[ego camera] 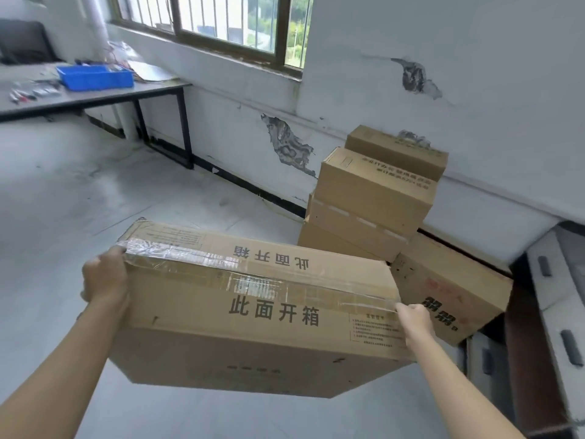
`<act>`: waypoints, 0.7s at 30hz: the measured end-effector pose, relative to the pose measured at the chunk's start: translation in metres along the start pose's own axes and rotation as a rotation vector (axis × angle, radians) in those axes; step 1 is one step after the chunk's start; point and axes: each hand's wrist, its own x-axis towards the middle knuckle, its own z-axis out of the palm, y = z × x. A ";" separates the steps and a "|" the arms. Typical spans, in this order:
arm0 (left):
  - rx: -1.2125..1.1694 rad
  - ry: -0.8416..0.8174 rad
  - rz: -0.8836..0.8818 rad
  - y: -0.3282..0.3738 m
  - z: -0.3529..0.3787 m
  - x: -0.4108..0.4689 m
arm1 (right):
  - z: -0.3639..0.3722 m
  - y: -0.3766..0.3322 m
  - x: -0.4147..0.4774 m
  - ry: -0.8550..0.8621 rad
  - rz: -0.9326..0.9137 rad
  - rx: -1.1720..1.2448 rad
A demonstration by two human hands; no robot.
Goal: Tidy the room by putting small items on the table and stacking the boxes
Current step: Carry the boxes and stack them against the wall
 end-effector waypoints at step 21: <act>-0.012 0.273 -0.194 0.068 0.118 0.348 | 0.322 -0.310 0.139 -0.247 -0.095 -0.217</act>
